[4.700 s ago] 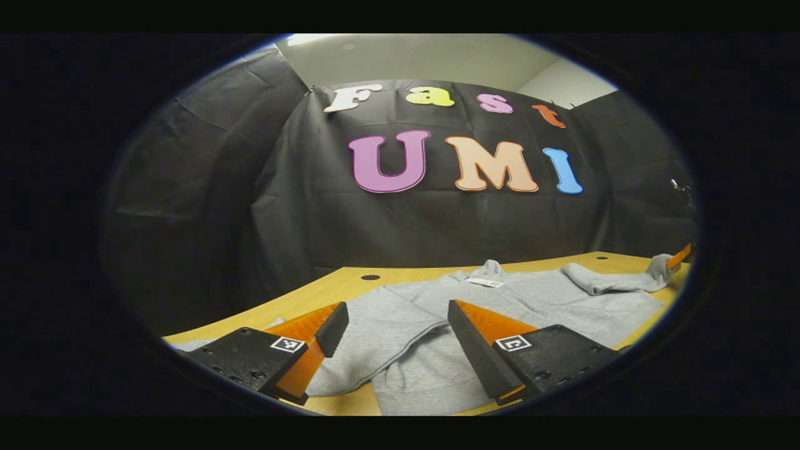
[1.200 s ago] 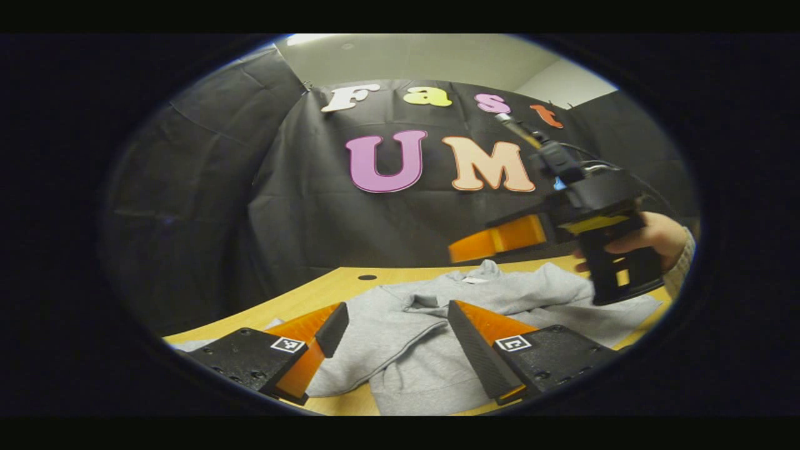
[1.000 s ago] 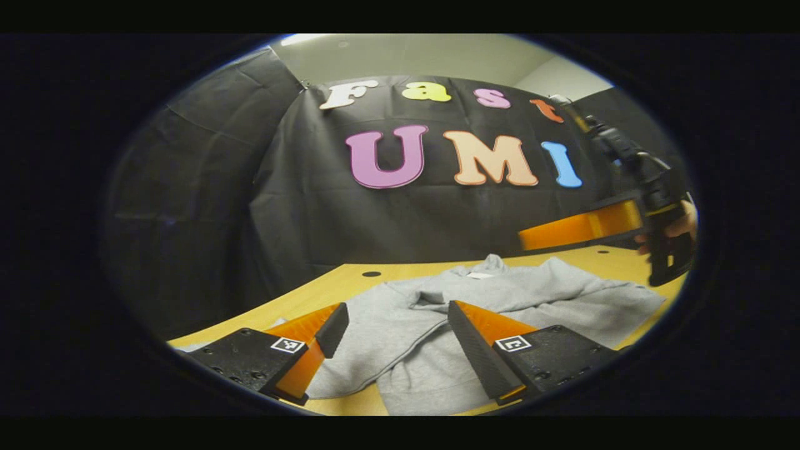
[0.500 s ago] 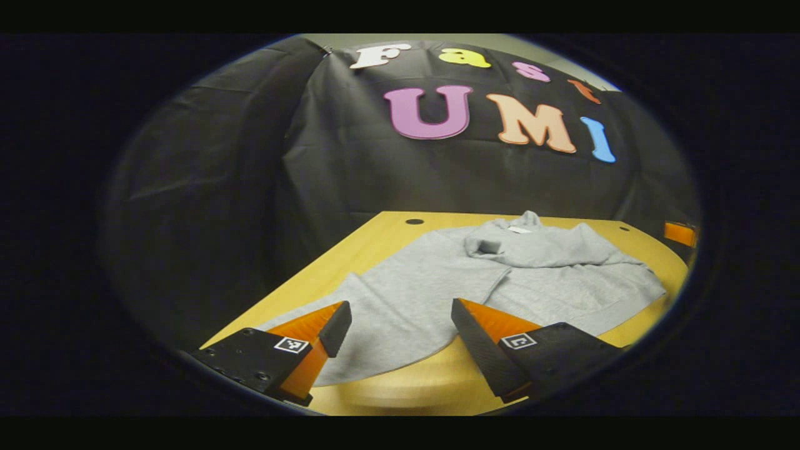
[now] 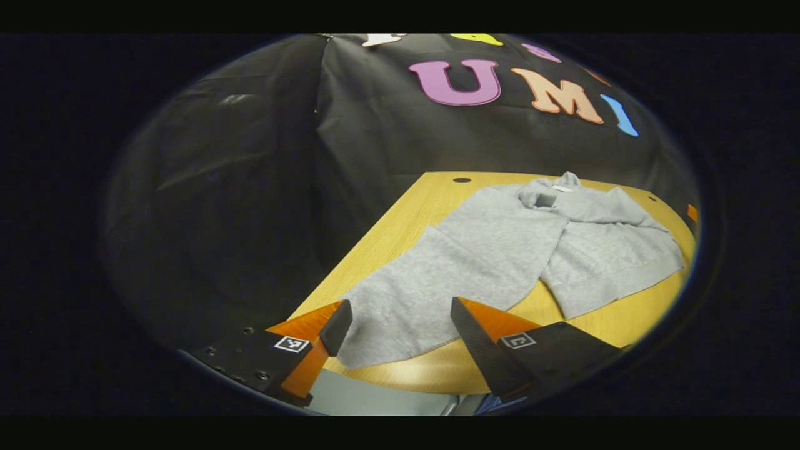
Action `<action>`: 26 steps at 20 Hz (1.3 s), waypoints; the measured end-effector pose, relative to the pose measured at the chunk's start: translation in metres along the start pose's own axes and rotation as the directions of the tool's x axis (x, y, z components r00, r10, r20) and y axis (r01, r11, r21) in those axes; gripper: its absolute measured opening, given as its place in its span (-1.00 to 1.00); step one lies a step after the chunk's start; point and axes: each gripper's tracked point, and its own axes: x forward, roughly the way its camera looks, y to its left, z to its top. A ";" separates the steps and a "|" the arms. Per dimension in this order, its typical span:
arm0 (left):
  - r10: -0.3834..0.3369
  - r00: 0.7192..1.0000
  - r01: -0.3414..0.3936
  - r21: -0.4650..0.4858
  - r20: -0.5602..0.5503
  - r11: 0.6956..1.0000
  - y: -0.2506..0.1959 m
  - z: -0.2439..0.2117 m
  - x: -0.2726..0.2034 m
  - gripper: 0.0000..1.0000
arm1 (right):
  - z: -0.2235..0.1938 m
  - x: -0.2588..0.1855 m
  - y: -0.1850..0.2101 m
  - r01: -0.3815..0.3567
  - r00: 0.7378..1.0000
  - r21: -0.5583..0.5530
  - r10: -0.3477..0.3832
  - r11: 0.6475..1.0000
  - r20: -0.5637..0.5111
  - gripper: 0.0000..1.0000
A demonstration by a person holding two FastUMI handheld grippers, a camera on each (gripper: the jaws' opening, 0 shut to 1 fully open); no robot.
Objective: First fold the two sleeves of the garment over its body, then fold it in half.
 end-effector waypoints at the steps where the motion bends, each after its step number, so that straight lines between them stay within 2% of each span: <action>1: 0.012 1.000 -0.012 -0.001 -0.005 1.000 0.004 -0.002 0.001 0.91 | -0.002 -0.001 0.000 0.000 1.000 -0.005 0.000 1.000 -0.006 0.94; 4: 0.032 0.999 -0.032 -0.004 -0.030 0.999 0.013 -0.010 0.007 0.89 | -0.006 -0.002 -0.001 0.001 1.000 -0.009 -0.001 1.000 -0.018 0.94; 10: 0.027 0.998 -0.027 -0.007 -0.064 1.000 0.014 -0.019 0.011 0.89 | -0.005 -0.001 -0.003 0.006 1.000 -0.005 -0.006 1.000 -0.012 0.94; 11: 0.025 0.998 -0.025 -0.003 -0.066 1.000 0.014 -0.019 0.012 0.76 | -0.005 -0.001 -0.004 0.007 1.000 -0.006 -0.008 1.000 -0.012 0.94; 12: 0.019 0.997 -0.019 -0.002 -0.071 1.000 0.014 -0.019 0.012 0.91 | -0.006 0.000 -0.004 0.008 1.000 -0.007 -0.008 1.000 -0.016 0.94; 13: 0.007 0.997 -0.007 -0.003 -0.074 1.000 0.010 -0.020 0.011 0.75 | -0.008 0.001 -0.004 0.007 1.000 -0.008 -0.007 1.000 -0.022 0.94; 14: -0.011 0.997 0.011 -0.002 -0.072 1.000 0.006 -0.020 0.012 0.85 | -0.011 0.002 -0.004 0.008 1.000 -0.007 -0.008 1.000 -0.029 0.94; 18: -0.056 0.997 0.055 -0.019 -0.058 0.998 -0.007 -0.019 0.015 0.34 | -0.020 0.005 -0.005 0.008 0.998 0.000 -0.008 1.000 -0.058 0.95; 19: -0.059 0.997 0.058 -0.026 -0.052 0.998 -0.009 -0.018 0.017 0.02 | -0.020 0.006 -0.006 0.007 0.998 0.000 -0.007 1.000 -0.059 0.95; 22: -0.080 0.996 0.078 -0.037 -0.043 0.996 -0.017 -0.018 0.016 -0.33 | -0.022 0.006 -0.006 0.004 0.998 -0.002 -0.004 1.000 -0.063 0.94; 23: -0.082 0.996 0.080 -0.033 -0.041 0.996 -0.017 -0.018 0.016 -0.54 | -0.021 0.006 -0.006 0.003 0.998 -0.003 -0.003 1.000 -0.064 0.94; 25: -0.084 0.996 0.082 -0.031 -0.043 0.996 -0.019 -0.018 0.017 -0.81 | -0.022 0.006 -0.006 0.001 0.998 -0.004 -0.001 1.000 -0.066 0.94; 26: -0.084 0.996 0.082 -0.032 -0.040 0.996 -0.020 -0.017 0.016 -0.87 | -0.022 0.005 -0.005 -0.001 0.998 -0.004 0.001 1.000 -0.065 0.95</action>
